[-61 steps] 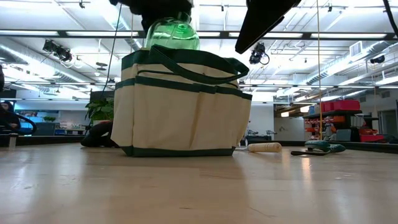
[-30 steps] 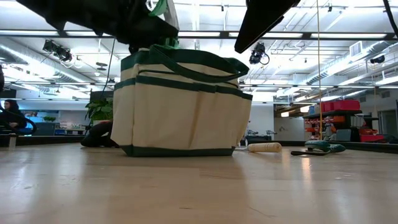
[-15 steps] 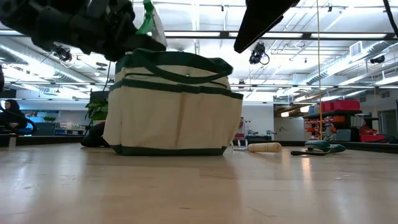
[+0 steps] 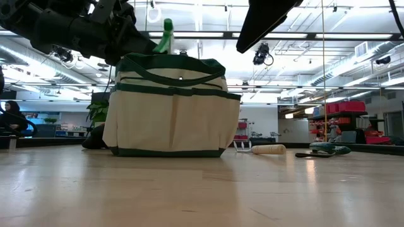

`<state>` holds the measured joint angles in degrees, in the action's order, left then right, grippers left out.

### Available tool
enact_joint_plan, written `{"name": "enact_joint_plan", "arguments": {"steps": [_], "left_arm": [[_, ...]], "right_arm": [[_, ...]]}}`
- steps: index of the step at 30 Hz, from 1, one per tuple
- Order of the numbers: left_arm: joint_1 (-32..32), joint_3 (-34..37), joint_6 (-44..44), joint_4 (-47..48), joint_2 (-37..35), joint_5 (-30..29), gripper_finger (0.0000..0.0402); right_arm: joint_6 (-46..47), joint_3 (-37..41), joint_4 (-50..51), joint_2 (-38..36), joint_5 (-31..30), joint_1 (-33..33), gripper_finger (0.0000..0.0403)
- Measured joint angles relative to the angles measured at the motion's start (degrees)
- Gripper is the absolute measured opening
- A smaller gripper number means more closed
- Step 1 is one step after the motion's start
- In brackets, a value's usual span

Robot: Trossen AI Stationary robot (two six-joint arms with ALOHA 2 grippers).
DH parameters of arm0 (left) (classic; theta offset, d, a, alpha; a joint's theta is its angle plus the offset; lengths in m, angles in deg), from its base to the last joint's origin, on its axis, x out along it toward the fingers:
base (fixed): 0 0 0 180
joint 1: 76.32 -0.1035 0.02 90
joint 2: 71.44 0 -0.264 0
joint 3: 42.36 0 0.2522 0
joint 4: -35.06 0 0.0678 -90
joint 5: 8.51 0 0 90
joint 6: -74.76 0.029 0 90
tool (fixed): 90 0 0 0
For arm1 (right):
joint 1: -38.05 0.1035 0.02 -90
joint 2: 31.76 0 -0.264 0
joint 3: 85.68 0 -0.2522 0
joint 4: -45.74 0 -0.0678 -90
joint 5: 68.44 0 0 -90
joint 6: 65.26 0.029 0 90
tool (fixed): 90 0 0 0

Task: Pick & Place Garden tools in Gardening bag
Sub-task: Put the spray bottle into the gardening bag

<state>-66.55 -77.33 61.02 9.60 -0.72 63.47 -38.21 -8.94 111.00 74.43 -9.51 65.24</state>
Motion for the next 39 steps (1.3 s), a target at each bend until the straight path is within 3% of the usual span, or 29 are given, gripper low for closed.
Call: {"name": "enact_joint_plan", "arguments": {"steps": [12, 24, 39], "left_arm": [[-0.01, 0.0, -0.15, 0.0, 0.0, 0.0, 0.0174], [0.0, -0.02, 0.03, -0.38, -0.56, -0.42, 0.0173], [0.06, -0.02, 2.39, -1.56, -7.81, -1.31, 0.0174]], "right_arm": [[-0.12, 0.0, -0.07, 0.0, 0.0, -0.01, 0.0126], [-0.15, 0.0, -0.07, 0.0, 0.0, -0.01, 0.0126], [-0.58, 0.0, -0.77, 0.02, -0.02, 0.0, 0.0126]]}}
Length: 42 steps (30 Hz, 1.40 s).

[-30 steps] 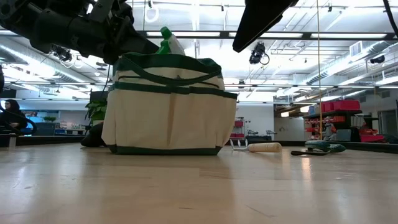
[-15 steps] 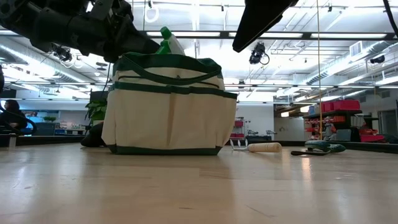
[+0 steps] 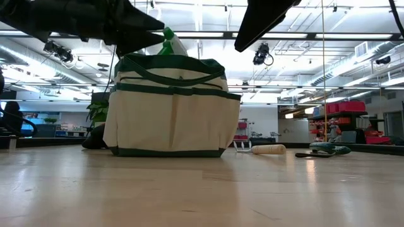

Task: Pick & Place Garden tools in Gardening bag
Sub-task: Put the spray bottle into the gardening bag

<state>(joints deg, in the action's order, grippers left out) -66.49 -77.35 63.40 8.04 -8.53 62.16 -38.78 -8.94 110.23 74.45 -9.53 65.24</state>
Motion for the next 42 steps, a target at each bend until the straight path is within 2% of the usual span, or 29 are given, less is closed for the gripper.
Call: {"name": "enact_joint_plan", "arguments": {"steps": [9, 15, 23, 29, 36, 42], "left_arm": [[0.04, -0.79, 0.11, -2.04, 1.53, 1.43, 0.0174], [0.07, -6.69, 3.29, -0.54, 6.95, 4.21, 0.0174], [-0.14, -16.22, 5.81, 13.38, 12.67, 4.6, 0.0174], [-0.33, -20.74, 3.23, 24.66, 13.27, 7.37, 0.0174], [-0.2, -22.7, -1.04, 36.37, 13.2, 8.46, 0.0174], [1.26, -22.82, -3.02, 40.51, 12.34, 9.09, 0.0174]], "right_arm": [[-1.94, 0.0, -1.78, -0.01, -0.04, -0.03, 0.0126], [-2.12, 0.0, -1.92, 0.0, -1.4, -0.41, 0.0126], [-2.1, 0.0, -1.88, 0.0, -1.18, -0.43, 0.0126], [-2.1, 0.0, -1.75, 0.0, -0.92, -0.43, 0.0126], [-2.08, 0.0, -1.74, 0.0, -0.92, -0.43, 0.0126], [-1.86, 0.0, -1.67, 0.0, -0.94, -0.43, 0.0126]]}}
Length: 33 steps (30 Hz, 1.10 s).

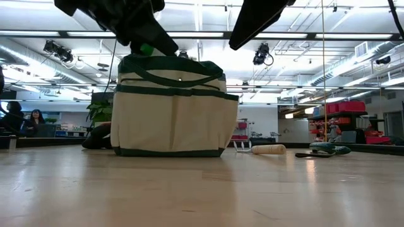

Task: Pick & Place Garden tools in Gardening bag
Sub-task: Put the spray bottle into the gardening bag, then put the right hand rake into the gardening bag

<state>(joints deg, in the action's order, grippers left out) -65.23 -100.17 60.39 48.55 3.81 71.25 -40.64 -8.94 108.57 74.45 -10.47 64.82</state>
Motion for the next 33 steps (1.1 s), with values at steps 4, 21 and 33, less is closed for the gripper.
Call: {"name": "enact_joint_plan", "arguments": {"steps": [4, 21, 33], "left_arm": [[1.75, 0.0, -0.34, 2.63, -1.27, -1.62, 0.0174], [6.21, 0.24, -4.43, 12.53, -7.2, -10.56, 0.0174], [6.19, 0.24, -2.85, 10.94, -7.44, -14.88, 0.0174]], "right_arm": [[0.15, 0.0, 0.19, 0.0, 0.0, 0.0, 0.0126], [0.24, 0.0, -0.11, 0.0, -0.07, 0.01, 0.0126], [1.85, 0.0, -0.31, 0.0, -0.09, -0.16, 0.0126]]}}
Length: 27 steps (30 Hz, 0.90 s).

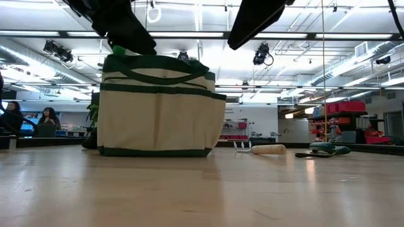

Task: Pick & Place Garden tools in Gardening bag
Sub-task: Put the right hand rake into the gardening bag

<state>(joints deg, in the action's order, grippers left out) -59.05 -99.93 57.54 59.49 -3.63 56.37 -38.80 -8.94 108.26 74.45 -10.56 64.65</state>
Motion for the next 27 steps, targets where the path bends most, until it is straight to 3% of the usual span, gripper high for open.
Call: {"name": "enact_joint_plan", "arguments": {"steps": [6, 14, 27], "left_arm": [[0.04, -0.01, 0.45, -0.35, -3.73, -1.68, 0.0174], [1.33, -0.02, 0.47, 1.53, -12.08, -1.73, 0.0174], [2.63, -0.07, 0.21, 5.41, -16.2, -1.86, 0.0174]], "right_arm": [[7.88, 0.0, 6.72, 0.0, -4.89, -1.33, 0.0118], [18.15, 0.0, 17.93, 0.0, -4.31, -5.34, 0.0089], [18.05, 0.0, 23.39, 0.0, 5.69, -16.68, 0.0096]]}}
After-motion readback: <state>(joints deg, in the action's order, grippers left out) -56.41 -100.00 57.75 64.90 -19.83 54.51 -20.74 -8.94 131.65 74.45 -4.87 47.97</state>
